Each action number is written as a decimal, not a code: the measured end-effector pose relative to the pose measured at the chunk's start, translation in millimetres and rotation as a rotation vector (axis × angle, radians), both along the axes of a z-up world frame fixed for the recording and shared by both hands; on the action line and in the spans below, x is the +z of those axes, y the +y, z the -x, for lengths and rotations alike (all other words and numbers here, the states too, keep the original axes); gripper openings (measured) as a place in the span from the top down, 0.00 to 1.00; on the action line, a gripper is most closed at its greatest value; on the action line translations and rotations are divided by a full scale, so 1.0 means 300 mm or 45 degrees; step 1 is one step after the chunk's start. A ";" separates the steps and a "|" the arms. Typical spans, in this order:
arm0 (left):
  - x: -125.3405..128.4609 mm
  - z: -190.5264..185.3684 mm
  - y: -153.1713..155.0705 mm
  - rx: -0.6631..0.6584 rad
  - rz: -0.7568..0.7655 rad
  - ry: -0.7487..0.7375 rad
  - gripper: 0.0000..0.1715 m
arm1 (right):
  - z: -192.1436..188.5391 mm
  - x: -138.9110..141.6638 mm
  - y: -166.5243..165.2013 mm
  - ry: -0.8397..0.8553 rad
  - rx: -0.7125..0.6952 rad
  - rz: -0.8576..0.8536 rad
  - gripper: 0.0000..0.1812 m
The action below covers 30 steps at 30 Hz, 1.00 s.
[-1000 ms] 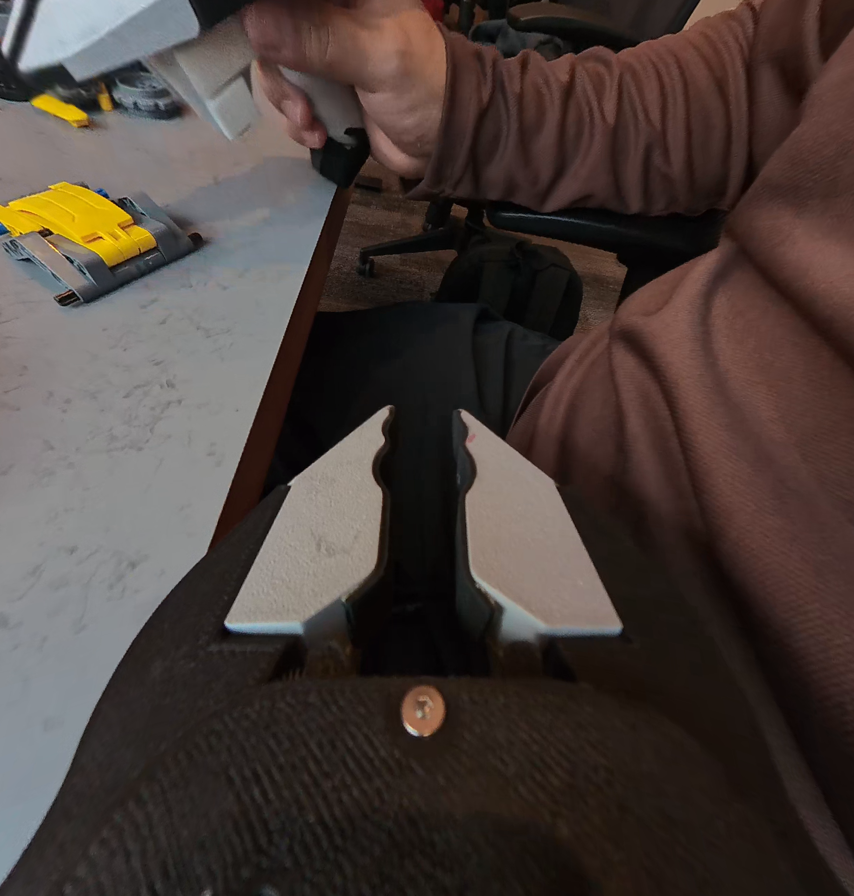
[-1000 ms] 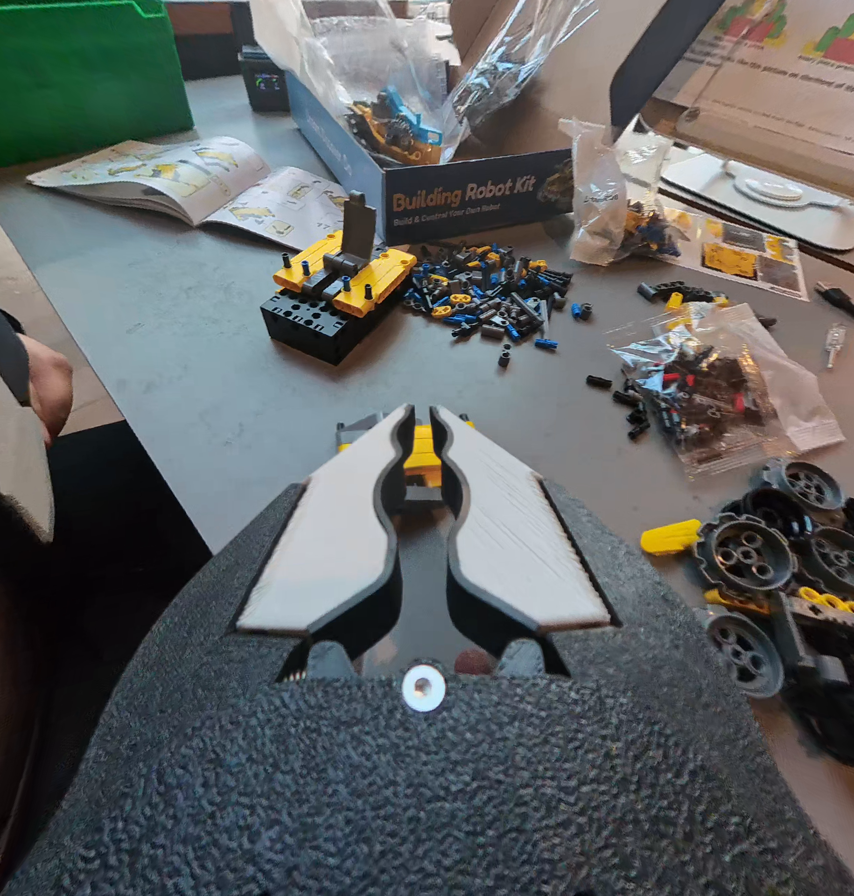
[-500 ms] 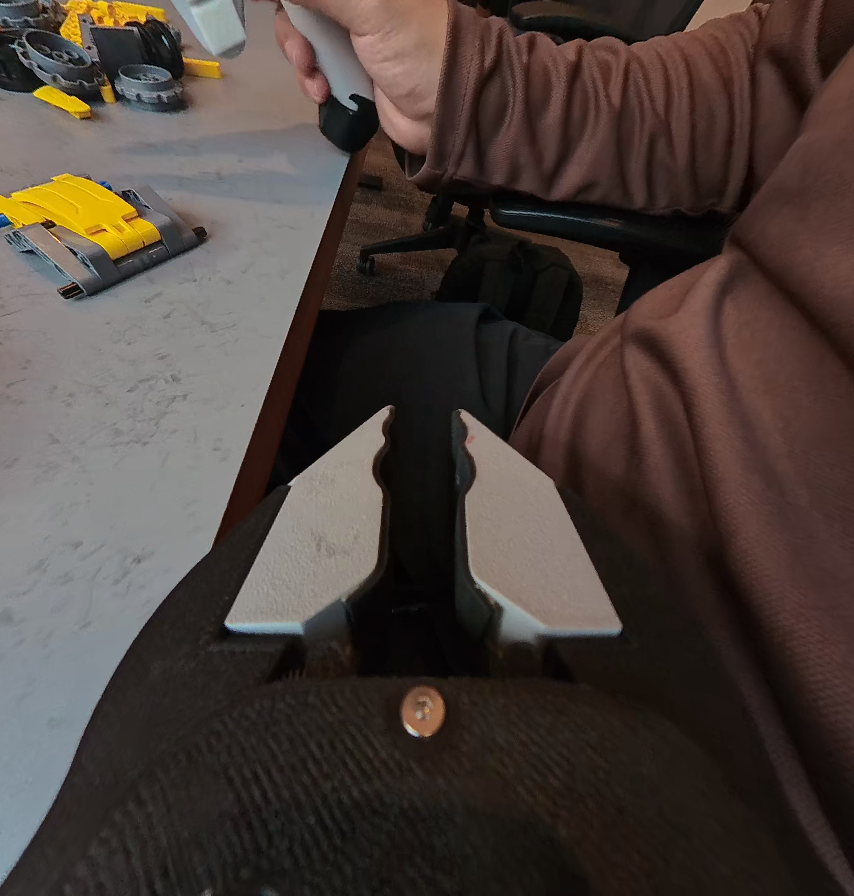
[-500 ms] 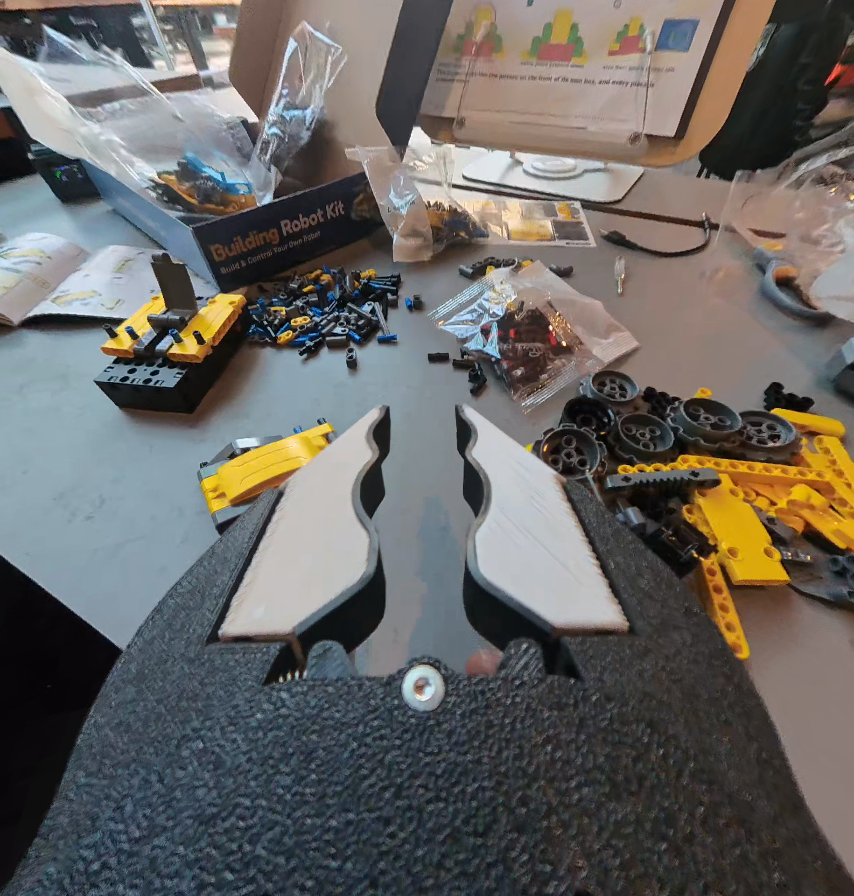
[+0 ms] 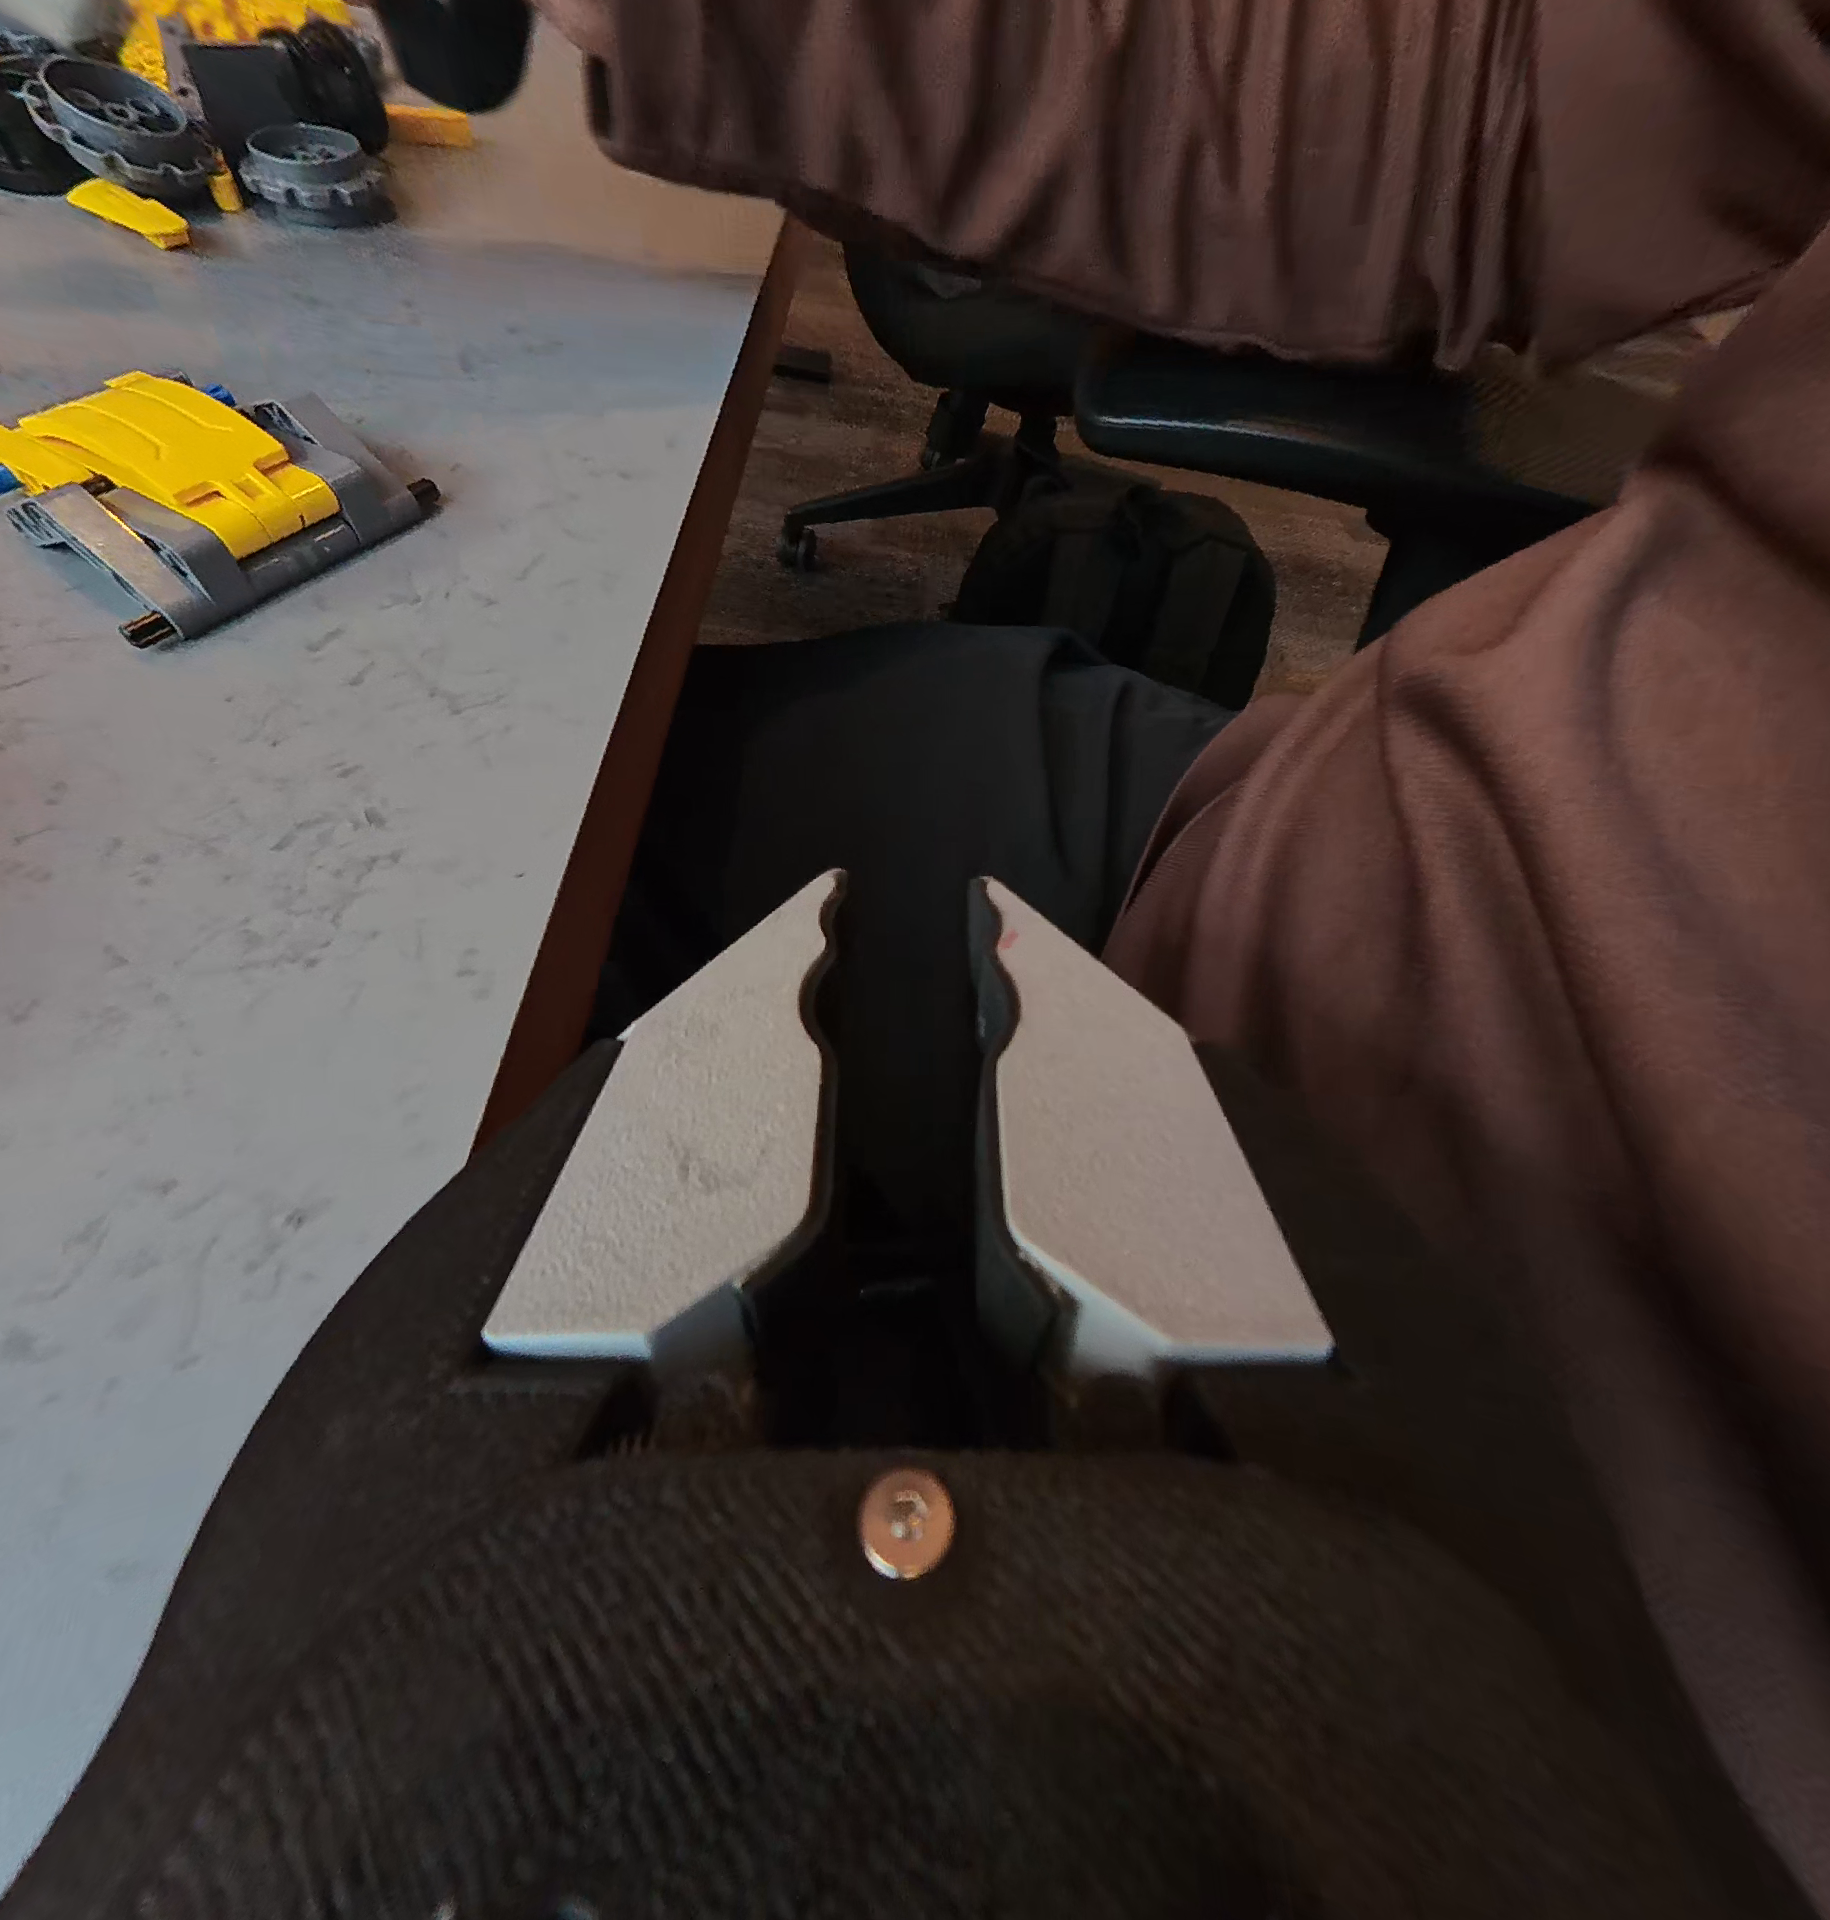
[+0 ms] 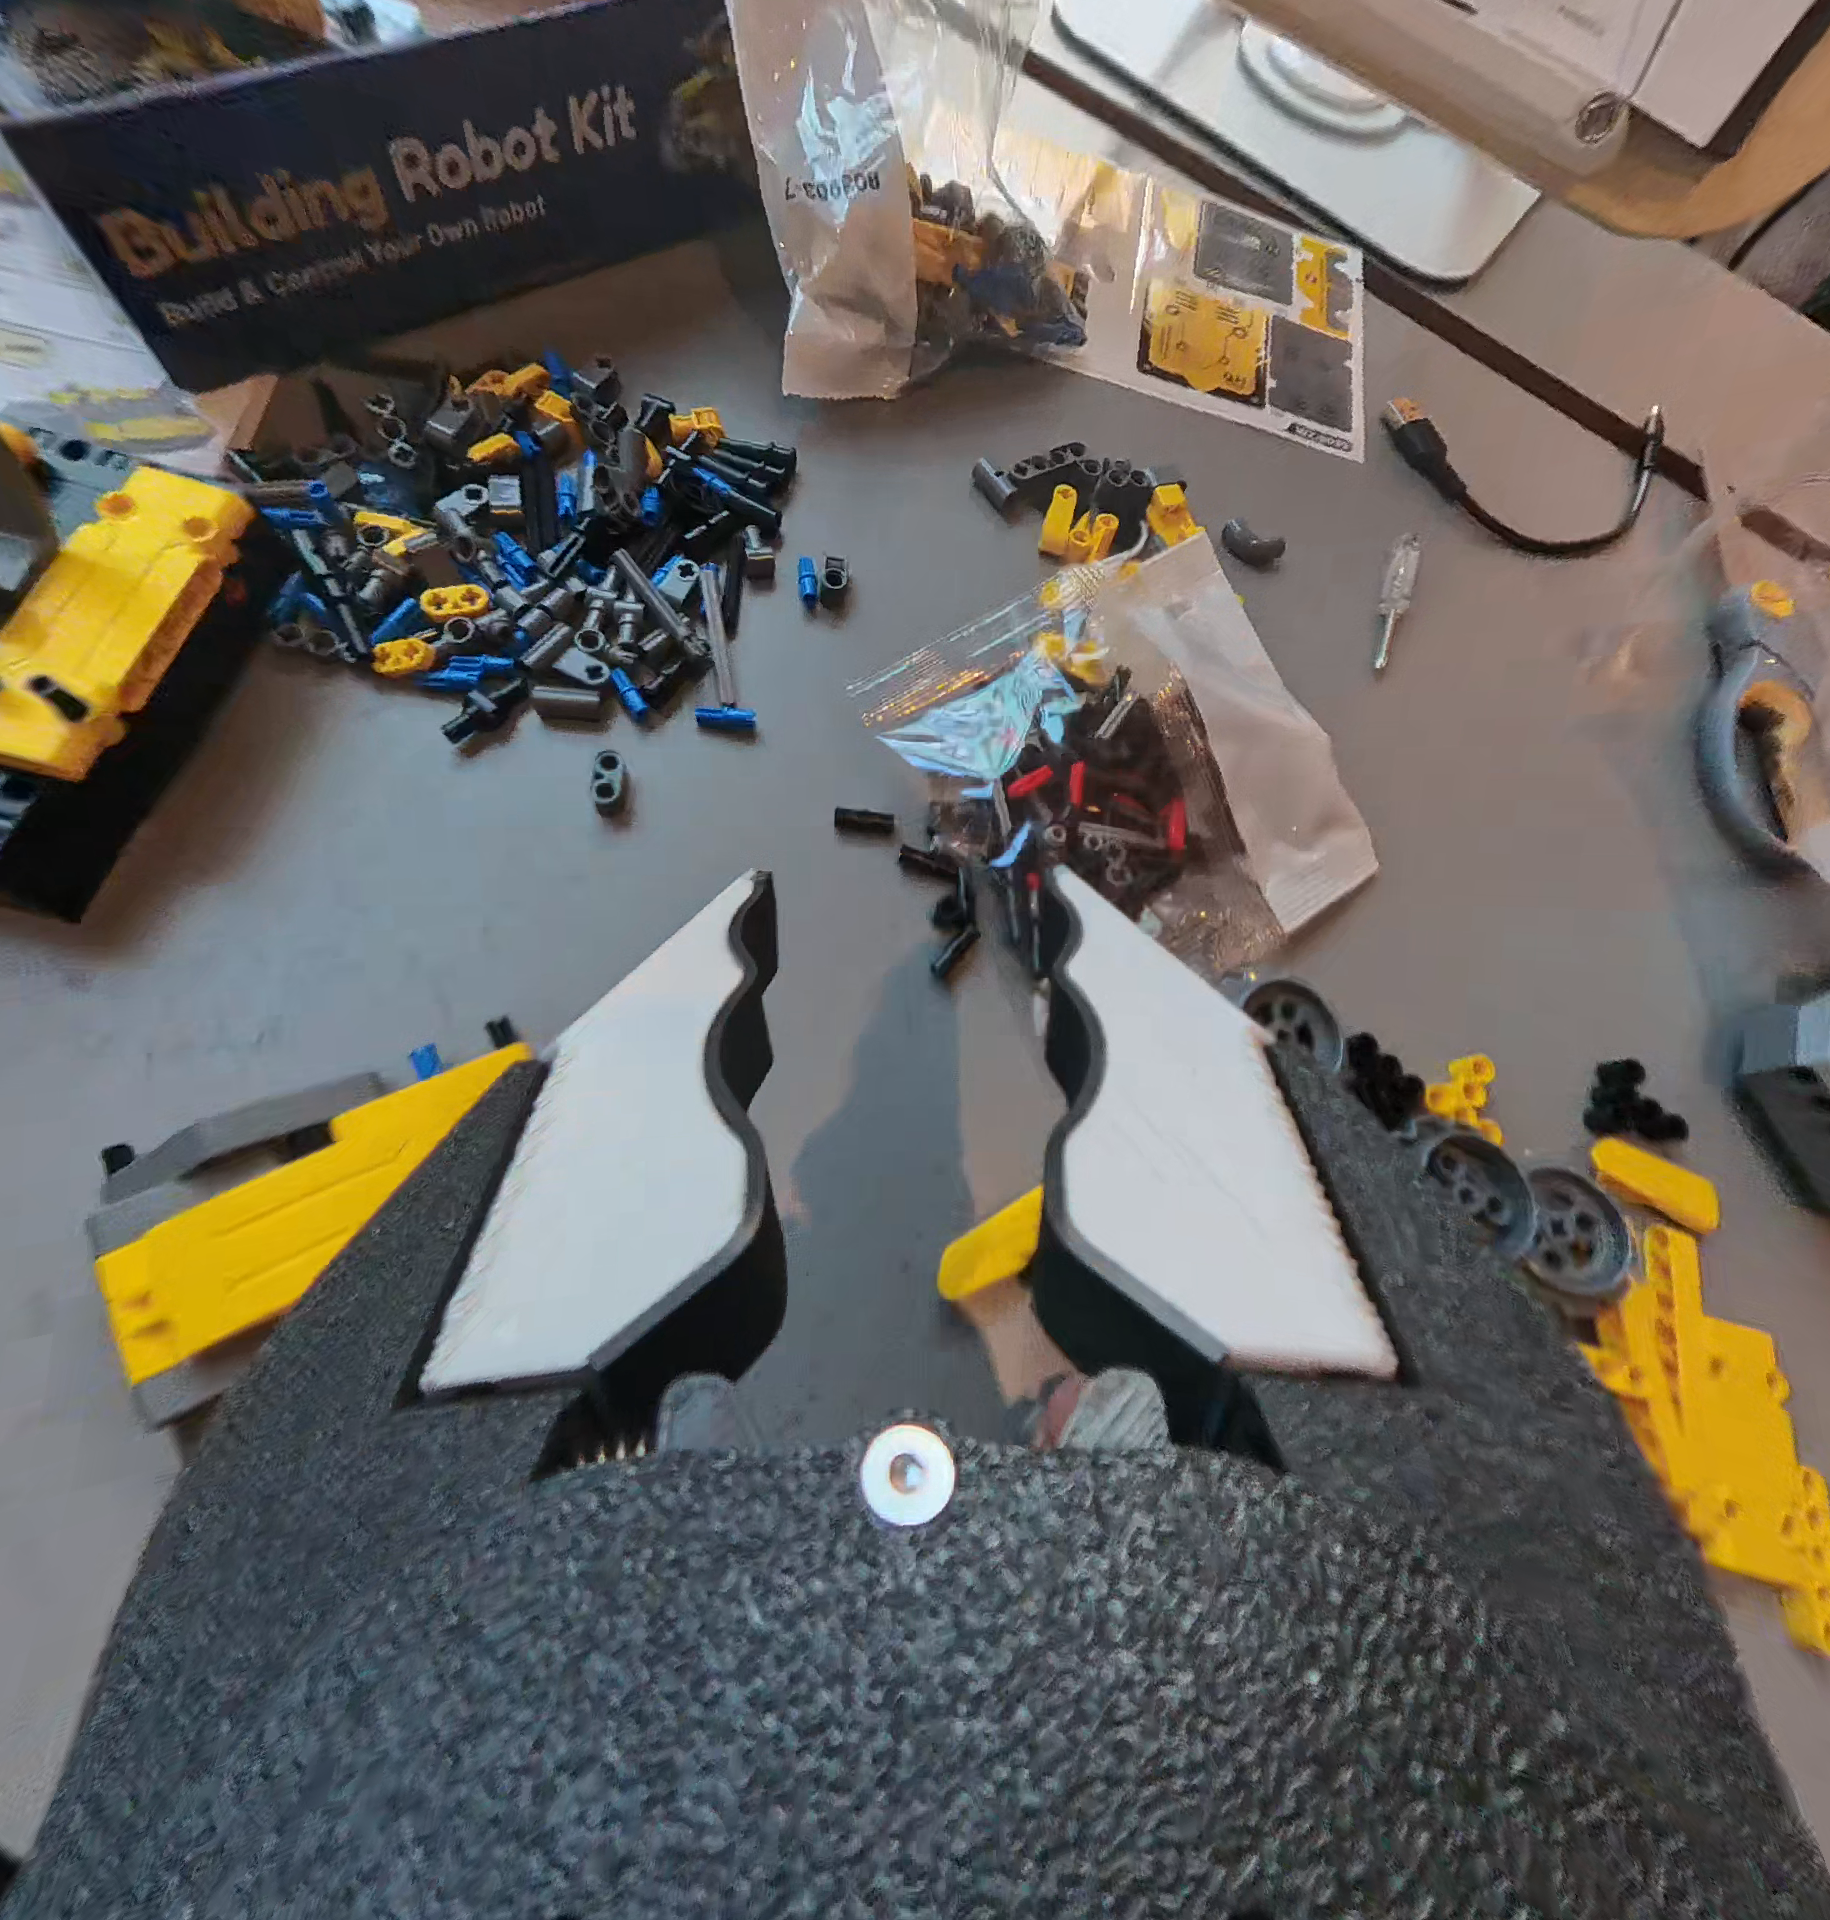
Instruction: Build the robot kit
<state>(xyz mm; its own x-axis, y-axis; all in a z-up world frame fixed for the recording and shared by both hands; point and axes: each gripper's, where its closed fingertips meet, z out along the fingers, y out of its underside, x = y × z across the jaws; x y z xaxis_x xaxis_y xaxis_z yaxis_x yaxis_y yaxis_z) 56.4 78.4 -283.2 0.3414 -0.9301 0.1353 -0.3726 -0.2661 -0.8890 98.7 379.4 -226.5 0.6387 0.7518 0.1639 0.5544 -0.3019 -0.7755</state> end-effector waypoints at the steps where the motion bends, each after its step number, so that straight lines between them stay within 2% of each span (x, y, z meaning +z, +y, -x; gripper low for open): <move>1: -0.002 0.000 0.000 0.000 -0.002 0.005 0.89 | 0.021 -0.016 0.032 -0.045 0.001 0.015 0.70; 6: -0.001 0.014 0.002 0.014 -0.004 0.007 0.89 | 0.084 -0.129 0.164 -0.336 0.016 0.025 0.69; 8: 0.004 0.019 0.001 0.019 -0.004 -0.002 0.89 | 0.095 -0.160 0.182 -0.382 0.029 0.045 0.76; 9: 0.005 0.022 0.000 0.022 -0.004 -0.004 0.89 | 0.105 -0.157 0.181 -0.359 0.046 0.045 0.86; 10: 0.005 0.026 0.000 0.024 -0.004 -0.003 0.89 | 0.106 -0.151 0.181 -0.347 0.053 0.046 0.89; 15: 0.004 0.034 0.001 0.029 0.016 -0.019 0.89 | 0.093 -0.115 0.189 -0.244 0.050 0.080 0.98; 21: 0.005 0.023 -0.001 0.009 0.022 -0.023 0.89 | 0.055 -0.015 0.207 0.136 -0.030 0.195 1.00; 24: 0.001 0.015 -0.004 -0.006 0.021 -0.012 0.89 | 0.018 0.004 0.228 0.317 -0.077 0.289 1.00; 30: 0.000 0.007 -0.004 -0.023 0.027 -0.013 0.89 | 0.012 -0.071 0.244 0.213 -0.064 0.330 0.97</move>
